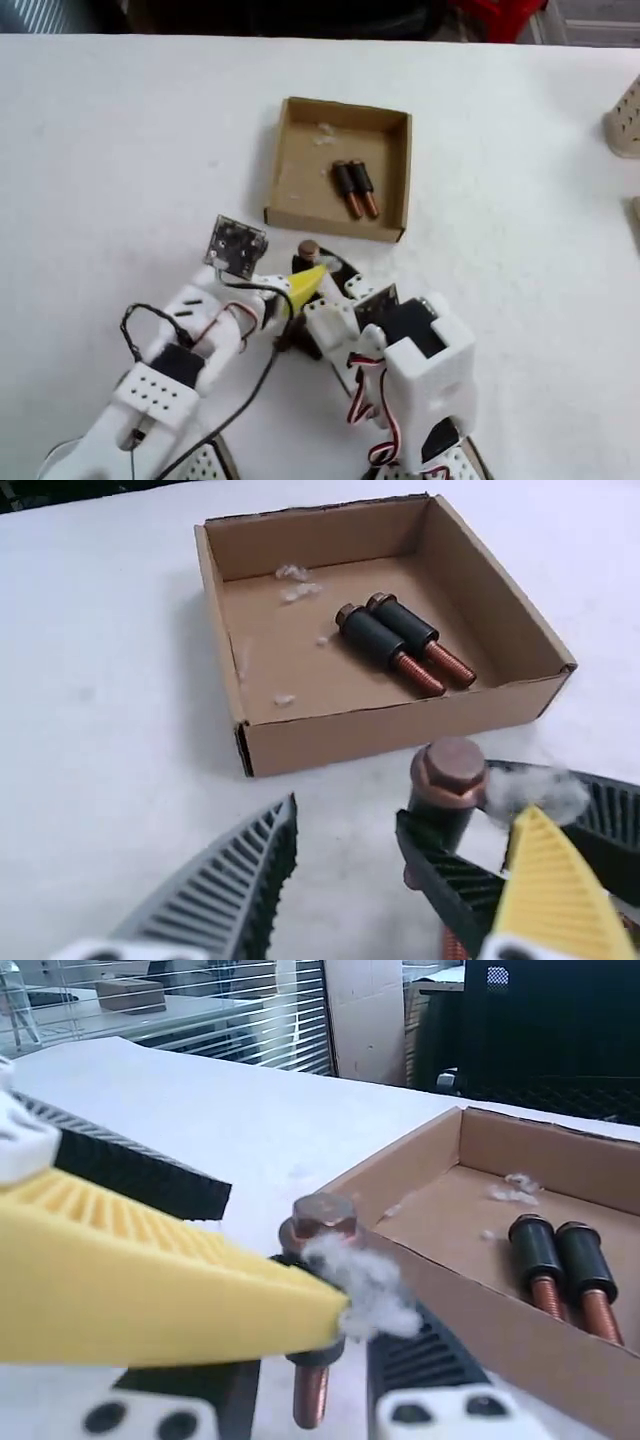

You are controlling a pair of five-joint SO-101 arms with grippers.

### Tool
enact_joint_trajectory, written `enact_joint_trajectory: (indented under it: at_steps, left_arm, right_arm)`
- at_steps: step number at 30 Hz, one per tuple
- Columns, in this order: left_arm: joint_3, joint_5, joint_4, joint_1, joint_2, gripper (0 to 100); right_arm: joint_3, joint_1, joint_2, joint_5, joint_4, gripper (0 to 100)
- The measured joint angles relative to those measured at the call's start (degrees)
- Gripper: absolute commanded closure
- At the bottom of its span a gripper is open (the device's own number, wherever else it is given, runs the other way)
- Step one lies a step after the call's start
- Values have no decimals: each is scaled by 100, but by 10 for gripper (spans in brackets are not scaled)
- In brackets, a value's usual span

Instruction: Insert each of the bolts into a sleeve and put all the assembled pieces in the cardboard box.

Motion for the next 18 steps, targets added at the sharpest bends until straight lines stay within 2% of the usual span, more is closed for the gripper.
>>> enact_joint_trajectory:
  at_steps: [13,18]
  left_arm:
    - [0,9,0,-53,0,668]
    - [0,527,0,-53,-624,669]
  right_arm:
    - [0,0,0,0,0,982]
    - [0,0,0,0,0,982]
